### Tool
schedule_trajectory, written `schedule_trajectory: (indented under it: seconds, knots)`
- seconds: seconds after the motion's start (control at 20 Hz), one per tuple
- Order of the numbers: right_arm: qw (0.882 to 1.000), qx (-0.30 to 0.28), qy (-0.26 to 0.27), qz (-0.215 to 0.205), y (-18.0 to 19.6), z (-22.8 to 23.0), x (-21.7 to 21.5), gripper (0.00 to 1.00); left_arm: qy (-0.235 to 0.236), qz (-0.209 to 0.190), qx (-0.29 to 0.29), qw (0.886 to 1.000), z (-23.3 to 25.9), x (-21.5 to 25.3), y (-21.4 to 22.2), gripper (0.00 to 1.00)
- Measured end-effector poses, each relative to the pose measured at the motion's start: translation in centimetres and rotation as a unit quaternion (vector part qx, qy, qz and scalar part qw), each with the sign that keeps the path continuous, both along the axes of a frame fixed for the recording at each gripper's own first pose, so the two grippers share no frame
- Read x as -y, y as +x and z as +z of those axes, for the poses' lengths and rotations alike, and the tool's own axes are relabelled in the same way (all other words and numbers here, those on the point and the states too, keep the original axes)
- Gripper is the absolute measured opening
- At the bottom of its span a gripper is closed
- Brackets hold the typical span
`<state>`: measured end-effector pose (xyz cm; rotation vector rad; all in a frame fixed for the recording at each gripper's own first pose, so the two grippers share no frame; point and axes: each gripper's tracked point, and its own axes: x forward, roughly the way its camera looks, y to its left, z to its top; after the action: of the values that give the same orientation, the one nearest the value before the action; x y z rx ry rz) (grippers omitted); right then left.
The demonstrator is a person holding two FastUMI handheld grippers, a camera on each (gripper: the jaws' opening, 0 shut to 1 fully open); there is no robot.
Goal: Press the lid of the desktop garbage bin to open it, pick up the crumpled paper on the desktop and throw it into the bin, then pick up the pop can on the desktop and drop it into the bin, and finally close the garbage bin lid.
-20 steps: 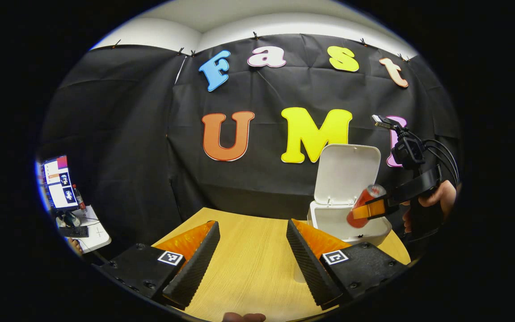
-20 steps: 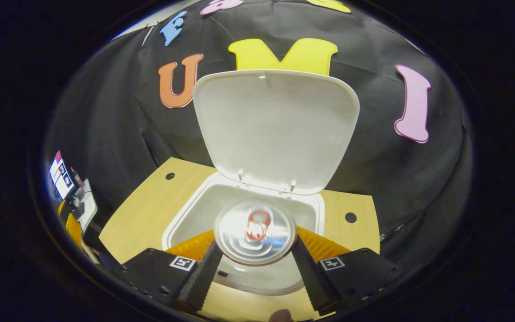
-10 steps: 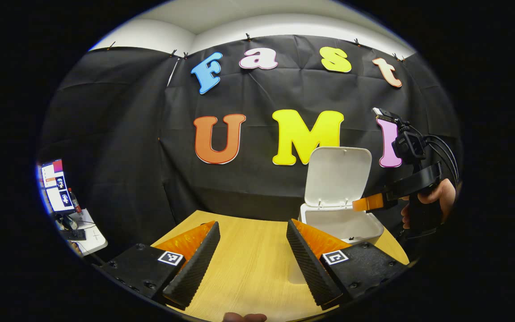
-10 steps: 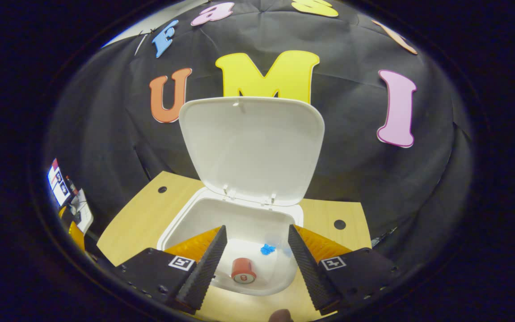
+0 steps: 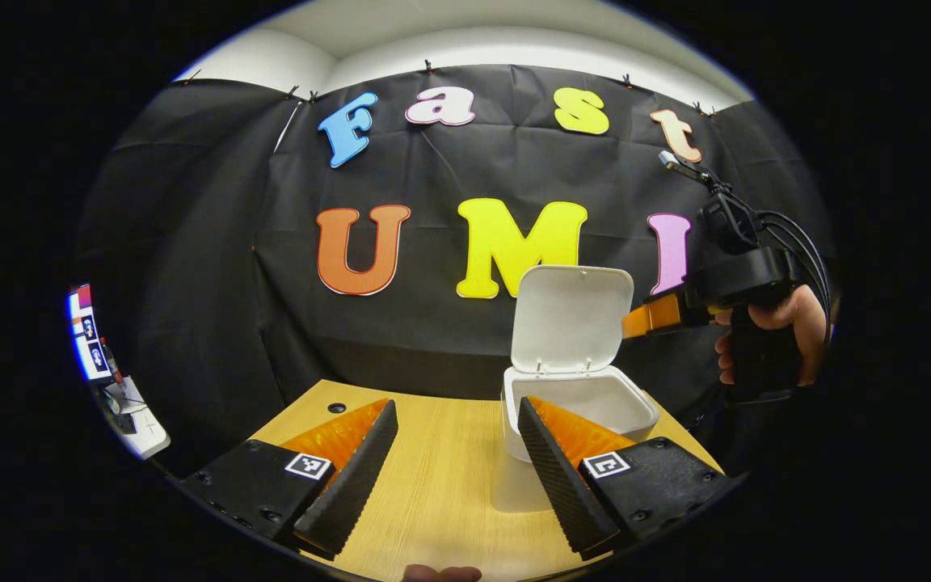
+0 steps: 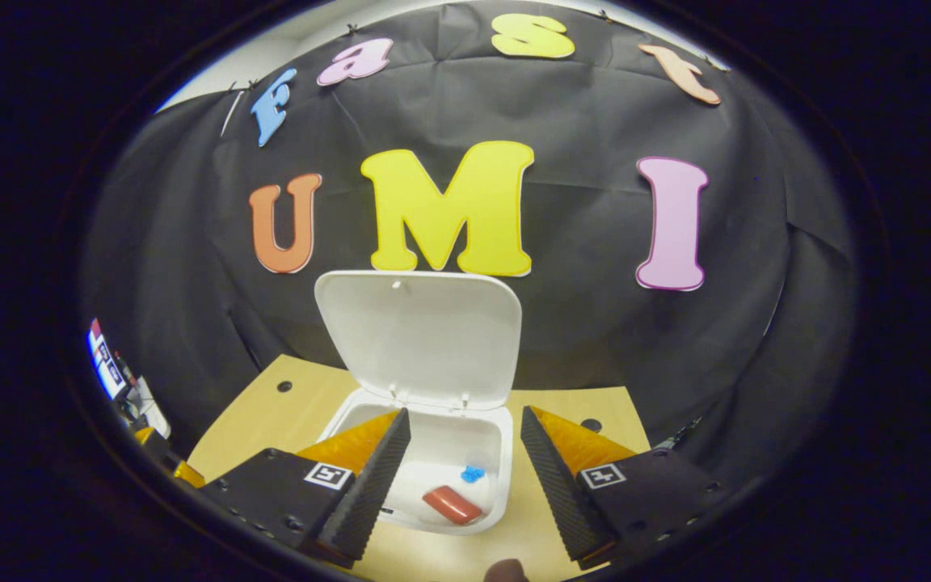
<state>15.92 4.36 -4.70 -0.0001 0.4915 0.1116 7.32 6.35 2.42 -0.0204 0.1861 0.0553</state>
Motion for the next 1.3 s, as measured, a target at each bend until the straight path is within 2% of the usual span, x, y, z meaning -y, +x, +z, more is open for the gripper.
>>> schedule_trajectory:
  seconds: [0.2, 0.5, 0.6, 0.65, 0.8, 0.85, 0.95, 1.0, 1.1, 1.15, 1.3]
  knots:
    - [0.999, 0.036, 0.007, 0.006, 1.8, 3.9, -1.7, 0.87, 0.002, -0.003, 0.004, 1.000, 0.2, -0.1, 0.1, 0.97]
    - [0.996, 0.081, 0.025, 0.007, 6.6, 8.1, -4.2, 0.88, 0.012, 0.011, 0.017, 1.000, 1.3, -1.1, 0.5, 0.97]
    - [0.996, 0.084, 0.027, 0.005, 8.0, 8.1, -4.6, 0.88, 0.011, 0.019, 0.023, 0.999, 1.8, -1.5, 0.9, 1.00]
    - [0.996, 0.080, 0.027, 0.003, 8.7, 7.7, -4.7, 0.88, 0.011, 0.022, 0.022, 0.999, 1.9, -1.7, 1.0, 0.97]
    - [0.997, 0.068, 0.041, -0.004, 10.1, 6.8, -4.8, 0.88, 0.017, 0.031, 0.020, 0.999, 1.9, -2.3, 1.0, 0.97]
    - [0.997, 0.063, 0.046, -0.005, 10.3, 6.4, -4.9, 0.88, 0.017, 0.034, 0.019, 0.999, 1.9, -2.4, 1.1, 1.00]
    - [0.997, 0.059, 0.048, -0.002, 10.7, 6.1, -5.2, 0.88, 0.014, 0.038, 0.018, 0.999, 1.7, -2.6, 1.1, 0.97]
    - [0.997, 0.059, 0.045, -0.001, 10.8, 6.0, -5.2, 0.92, 0.014, 0.041, 0.016, 0.999, 1.5, -2.7, 1.2, 0.97]
    - [0.997, 0.057, 0.047, 0.001, 10.6, 6.0, -5.3, 0.88, 0.012, 0.041, 0.015, 0.999, 1.5, -2.5, 1.2, 0.97]
    - [0.997, 0.057, 0.050, 0.001, 10.5, 6.0, -5.2, 0.93, 0.011, 0.038, 0.014, 0.999, 1.5, -2.3, 1.2, 0.97]
    - [0.997, 0.055, 0.051, 0.000, 9.4, 5.7, -5.0, 0.93, 0.003, 0.030, 0.013, 0.999, 1.4, -1.7, 0.8, 0.97]
